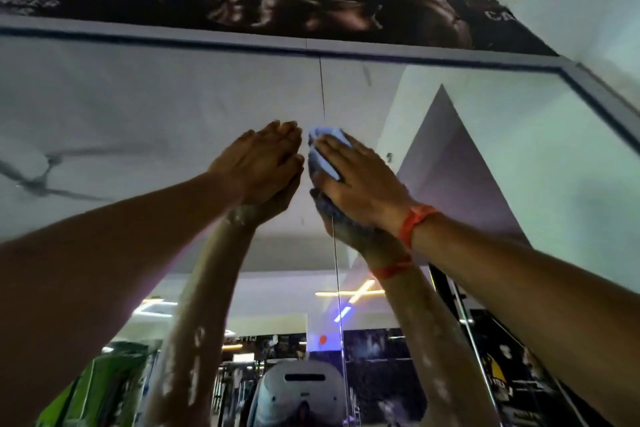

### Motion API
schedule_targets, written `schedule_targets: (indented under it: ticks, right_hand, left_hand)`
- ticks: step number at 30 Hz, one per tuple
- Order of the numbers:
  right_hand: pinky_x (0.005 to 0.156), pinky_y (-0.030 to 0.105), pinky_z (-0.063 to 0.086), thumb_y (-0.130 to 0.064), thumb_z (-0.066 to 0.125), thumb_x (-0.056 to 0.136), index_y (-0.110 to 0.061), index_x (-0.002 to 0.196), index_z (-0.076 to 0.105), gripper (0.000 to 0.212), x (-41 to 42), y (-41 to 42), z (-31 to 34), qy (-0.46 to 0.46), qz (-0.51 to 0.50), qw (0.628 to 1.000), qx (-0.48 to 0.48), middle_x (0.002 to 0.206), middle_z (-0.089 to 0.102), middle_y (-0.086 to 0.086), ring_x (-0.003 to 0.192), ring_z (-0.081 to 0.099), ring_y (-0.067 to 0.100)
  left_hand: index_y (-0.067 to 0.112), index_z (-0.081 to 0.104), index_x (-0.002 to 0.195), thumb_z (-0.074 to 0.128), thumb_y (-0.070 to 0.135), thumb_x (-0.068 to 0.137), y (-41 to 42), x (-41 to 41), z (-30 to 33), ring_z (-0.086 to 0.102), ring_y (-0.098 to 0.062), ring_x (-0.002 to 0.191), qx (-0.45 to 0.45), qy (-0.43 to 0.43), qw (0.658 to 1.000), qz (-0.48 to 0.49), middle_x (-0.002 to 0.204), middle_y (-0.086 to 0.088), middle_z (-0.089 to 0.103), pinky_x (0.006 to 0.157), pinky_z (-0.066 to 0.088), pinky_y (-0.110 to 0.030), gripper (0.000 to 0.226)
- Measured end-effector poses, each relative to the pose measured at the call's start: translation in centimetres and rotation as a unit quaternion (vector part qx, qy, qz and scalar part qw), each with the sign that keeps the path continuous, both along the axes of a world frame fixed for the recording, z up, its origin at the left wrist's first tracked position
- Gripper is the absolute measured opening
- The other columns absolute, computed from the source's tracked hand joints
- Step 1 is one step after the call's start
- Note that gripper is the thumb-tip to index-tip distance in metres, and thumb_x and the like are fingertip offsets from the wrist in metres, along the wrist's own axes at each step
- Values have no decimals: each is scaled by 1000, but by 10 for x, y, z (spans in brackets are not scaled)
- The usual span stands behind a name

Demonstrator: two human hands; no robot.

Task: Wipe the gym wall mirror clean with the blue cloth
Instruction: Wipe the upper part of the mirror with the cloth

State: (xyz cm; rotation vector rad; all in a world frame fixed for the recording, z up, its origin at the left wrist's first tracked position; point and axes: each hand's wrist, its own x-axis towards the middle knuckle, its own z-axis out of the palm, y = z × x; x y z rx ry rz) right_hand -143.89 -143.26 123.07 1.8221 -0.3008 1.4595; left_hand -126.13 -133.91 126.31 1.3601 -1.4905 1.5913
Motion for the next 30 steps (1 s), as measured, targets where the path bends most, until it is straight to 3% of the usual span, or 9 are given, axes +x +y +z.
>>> schedule_targets:
  ticks: [3,6,11,16,20,22,24,27,30]
  right_hand:
    - [120,30,27,-41,39,100,-22,160,30,64,-55,-19,-47,41,-14,999,0,167,28,-1,147,32,14]
    - [113,42,39,-39,41,103,-20,158,34,58,-111,-38,-19,-117,-72,989,52,162,36,5,141,42,30]
    - [119,51,23,-44,13,95,-15,118,60,60,-22,-9,45,-145,-152,974,82,128,59,12,133,46,36]
    - [124,35,24,-49,26,104,-16,153,47,62,-12,-13,-35,-61,-49,997,2,159,45,3,149,38,20]
    - [97,41,55,-29,43,106,-18,140,56,38,-49,0,-2,-126,134,975,128,117,71,12,104,69,25]
    - [100,32,43,-26,40,99,-9,145,47,50,-67,1,20,-195,150,958,147,129,63,15,115,62,31]
    - [106,26,32,-27,37,93,0,140,51,55,-80,-4,25,-187,76,972,119,146,51,15,132,49,31]
    - [113,49,34,-36,48,98,-10,149,46,57,-89,-19,23,-144,-155,977,40,162,33,6,146,31,32]
    - [111,50,40,-41,50,98,-12,136,53,48,-96,-31,30,-122,-151,981,22,148,48,10,141,39,33]
  left_hand:
    - [18,14,163,23,44,110,0,7,-11,6,-18,158,0,-18,1000,-6,172,0,8,128,12,-43,60]
    - [18,15,164,13,50,102,2,13,-23,6,-18,158,3,-29,1000,-7,172,1,9,128,14,-44,70]
    - [19,16,164,23,40,110,-1,6,-28,6,-16,158,-5,-15,1000,-17,171,3,9,126,12,-43,58]
    - [20,19,163,15,48,102,2,0,-41,6,-14,158,28,-14,999,-35,171,3,11,126,11,-40,67]
    - [19,20,162,27,38,110,8,-22,-43,6,-10,157,20,39,997,-71,171,3,12,125,3,-28,56]
    - [18,19,163,30,32,111,12,-40,-45,6,-9,157,29,63,995,-78,171,3,12,119,-3,-19,55]
    - [16,20,163,31,29,111,15,-55,-47,7,-9,157,43,68,995,-61,171,3,12,112,-6,-11,54]
    - [13,18,163,29,27,112,16,-69,-50,7,-7,156,60,82,994,-42,171,0,11,101,-11,-3,54]
    - [12,17,163,31,26,111,11,-80,-55,5,-10,157,73,90,993,-31,171,-1,9,109,-10,-8,55]
